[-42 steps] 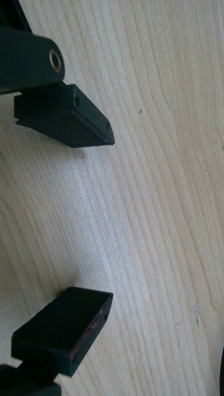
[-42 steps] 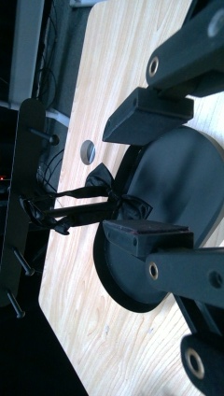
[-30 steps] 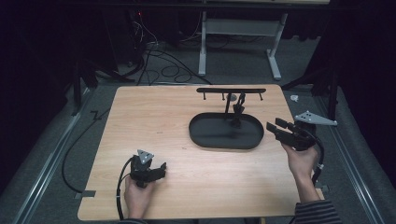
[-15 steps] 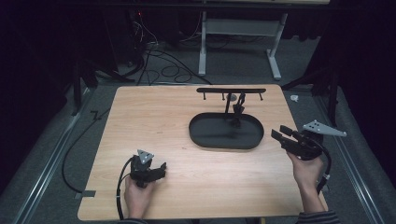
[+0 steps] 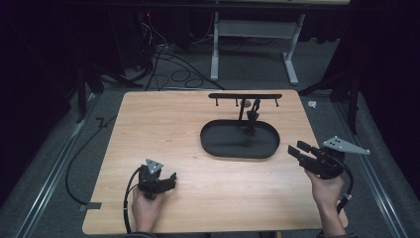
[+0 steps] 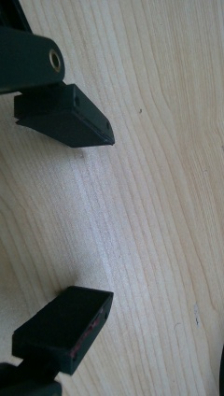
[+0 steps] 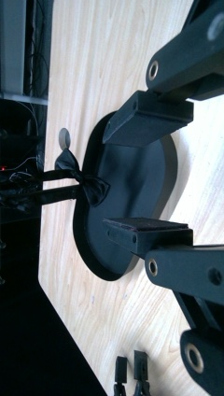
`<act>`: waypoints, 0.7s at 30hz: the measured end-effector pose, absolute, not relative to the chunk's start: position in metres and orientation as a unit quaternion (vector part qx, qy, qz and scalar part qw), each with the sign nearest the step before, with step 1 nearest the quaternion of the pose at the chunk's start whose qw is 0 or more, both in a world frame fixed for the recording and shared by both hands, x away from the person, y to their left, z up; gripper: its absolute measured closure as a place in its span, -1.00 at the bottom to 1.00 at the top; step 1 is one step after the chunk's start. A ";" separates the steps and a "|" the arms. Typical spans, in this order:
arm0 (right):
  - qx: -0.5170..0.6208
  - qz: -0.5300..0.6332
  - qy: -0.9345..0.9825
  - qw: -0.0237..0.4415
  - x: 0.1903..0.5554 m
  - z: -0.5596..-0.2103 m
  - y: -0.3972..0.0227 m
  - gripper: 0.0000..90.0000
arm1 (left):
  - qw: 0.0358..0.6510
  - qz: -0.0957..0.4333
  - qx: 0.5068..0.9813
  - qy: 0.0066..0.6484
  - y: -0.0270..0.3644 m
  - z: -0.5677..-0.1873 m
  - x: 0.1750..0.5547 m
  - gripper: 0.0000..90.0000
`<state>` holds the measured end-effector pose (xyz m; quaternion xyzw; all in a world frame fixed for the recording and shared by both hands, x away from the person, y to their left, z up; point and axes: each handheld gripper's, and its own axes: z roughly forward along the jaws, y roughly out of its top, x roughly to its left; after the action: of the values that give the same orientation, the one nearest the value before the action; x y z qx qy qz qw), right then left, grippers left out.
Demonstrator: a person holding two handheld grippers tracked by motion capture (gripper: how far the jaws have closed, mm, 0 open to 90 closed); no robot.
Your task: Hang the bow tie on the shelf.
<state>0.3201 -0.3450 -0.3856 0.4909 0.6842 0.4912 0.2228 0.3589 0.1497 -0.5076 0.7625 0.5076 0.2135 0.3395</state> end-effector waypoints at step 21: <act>0.497 0.486 0.691 0.199 0.311 -0.410 -0.340 0.21 | 0.339 0.213 0.763 0.507 0.150 -0.508 0.359 -0.53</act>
<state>0.3113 -0.3403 -0.4101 0.4969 0.6909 0.4859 0.1991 0.3589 0.1499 -0.5075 0.7632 0.5071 0.2132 0.3390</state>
